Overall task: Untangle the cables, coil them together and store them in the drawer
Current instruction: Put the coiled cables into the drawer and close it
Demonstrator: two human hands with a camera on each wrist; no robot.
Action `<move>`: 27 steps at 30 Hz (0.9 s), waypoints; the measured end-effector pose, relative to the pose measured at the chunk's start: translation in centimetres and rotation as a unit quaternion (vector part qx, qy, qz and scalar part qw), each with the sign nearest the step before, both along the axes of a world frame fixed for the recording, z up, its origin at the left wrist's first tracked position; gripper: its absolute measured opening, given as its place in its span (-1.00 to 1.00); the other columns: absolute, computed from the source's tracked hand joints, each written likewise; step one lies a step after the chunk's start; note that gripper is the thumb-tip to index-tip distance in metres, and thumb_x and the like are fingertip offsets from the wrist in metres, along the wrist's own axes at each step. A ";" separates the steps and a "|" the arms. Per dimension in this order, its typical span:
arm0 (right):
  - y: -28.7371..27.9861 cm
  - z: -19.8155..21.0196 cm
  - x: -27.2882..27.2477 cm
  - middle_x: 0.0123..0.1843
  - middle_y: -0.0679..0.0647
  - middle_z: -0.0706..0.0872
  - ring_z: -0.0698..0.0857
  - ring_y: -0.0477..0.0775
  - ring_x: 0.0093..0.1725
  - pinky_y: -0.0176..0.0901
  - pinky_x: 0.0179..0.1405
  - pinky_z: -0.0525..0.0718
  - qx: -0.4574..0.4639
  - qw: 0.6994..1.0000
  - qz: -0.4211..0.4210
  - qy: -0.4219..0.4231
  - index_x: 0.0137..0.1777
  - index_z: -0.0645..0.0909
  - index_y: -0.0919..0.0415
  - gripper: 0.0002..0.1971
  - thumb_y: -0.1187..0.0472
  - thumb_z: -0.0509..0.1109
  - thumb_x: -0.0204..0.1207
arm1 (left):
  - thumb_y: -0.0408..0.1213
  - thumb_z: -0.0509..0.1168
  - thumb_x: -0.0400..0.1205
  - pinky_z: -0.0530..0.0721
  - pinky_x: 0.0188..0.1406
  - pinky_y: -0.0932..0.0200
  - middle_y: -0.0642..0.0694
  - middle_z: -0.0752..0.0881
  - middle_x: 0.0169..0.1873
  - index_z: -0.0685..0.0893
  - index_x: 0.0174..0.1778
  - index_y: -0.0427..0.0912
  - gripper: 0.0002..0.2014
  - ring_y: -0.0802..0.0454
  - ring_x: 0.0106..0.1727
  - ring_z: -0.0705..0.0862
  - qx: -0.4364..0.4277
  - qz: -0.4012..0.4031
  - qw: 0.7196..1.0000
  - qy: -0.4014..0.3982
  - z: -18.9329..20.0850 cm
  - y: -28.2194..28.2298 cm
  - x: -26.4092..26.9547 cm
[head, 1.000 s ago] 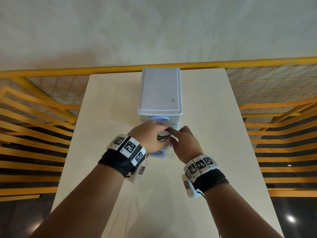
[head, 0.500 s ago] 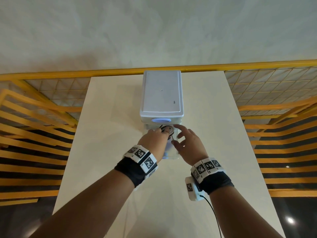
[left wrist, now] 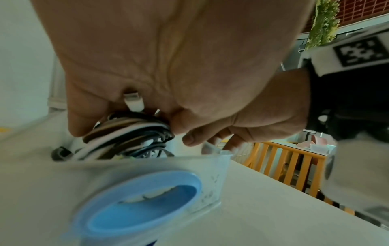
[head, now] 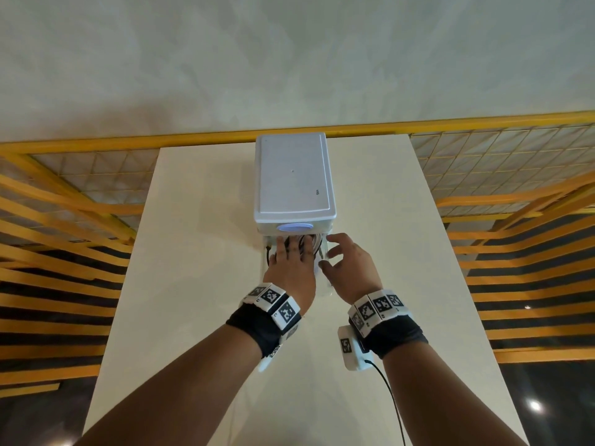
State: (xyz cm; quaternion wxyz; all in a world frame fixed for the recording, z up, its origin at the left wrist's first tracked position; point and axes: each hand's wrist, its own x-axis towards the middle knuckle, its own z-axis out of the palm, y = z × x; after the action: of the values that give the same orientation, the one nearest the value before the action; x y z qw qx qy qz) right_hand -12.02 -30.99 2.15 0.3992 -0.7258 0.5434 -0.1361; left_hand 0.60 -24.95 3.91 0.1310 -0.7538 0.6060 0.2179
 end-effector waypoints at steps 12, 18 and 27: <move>-0.7 0.0 -0.3 0.12 -0.11 0.77 0.81 0.04 -0.14 -0.04 0.10 0.76 0.000 1.000 -0.016 -0.017 0.52 0.56 -0.10 -0.50 0.16 0.48 0.59 | -0.26 0.42 0.66 0.69 0.25 -0.06 -0.06 0.51 0.53 0.22 0.76 0.09 -0.23 -0.12 0.54 0.50 -0.127 0.018 0.991 0.022 0.7 -0.9 1.3; -1.2 0.1 -0.6 0.03 -0.17 0.78 0.80 -0.03 -0.22 -0.09 -0.05 0.76 0.004 0.999 -0.038 -0.025 0.32 0.63 -0.07 -0.68 0.12 0.50 0.59 | -0.17 0.16 0.81 0.70 -0.01 -0.01 -0.10 0.56 0.52 0.30 0.71 -0.11 -0.49 -0.07 0.57 0.48 -0.133 0.003 0.991 0.002 0.6 -0.6 2.0; -1.6 0.5 -0.5 -0.11 -0.20 0.76 0.79 -0.05 -0.29 -0.29 -0.30 0.57 -0.016 0.999 -0.035 -0.002 -0.15 0.55 -0.01 -0.81 0.15 0.55 0.52 | -0.26 -0.09 0.85 -0.05 0.78 -0.19 -0.41 -0.21 0.77 -0.35 0.72 -0.42 -0.33 -0.37 0.79 -0.17 0.026 -0.060 0.997 -0.046 -0.4 -1.2 0.3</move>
State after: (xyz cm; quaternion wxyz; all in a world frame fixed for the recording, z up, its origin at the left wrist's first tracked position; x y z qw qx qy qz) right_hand -12.51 -32.64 2.64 0.3841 -0.7121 0.5654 -0.1604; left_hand 0.93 -26.14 3.50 0.1916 -0.7219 0.6371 0.1904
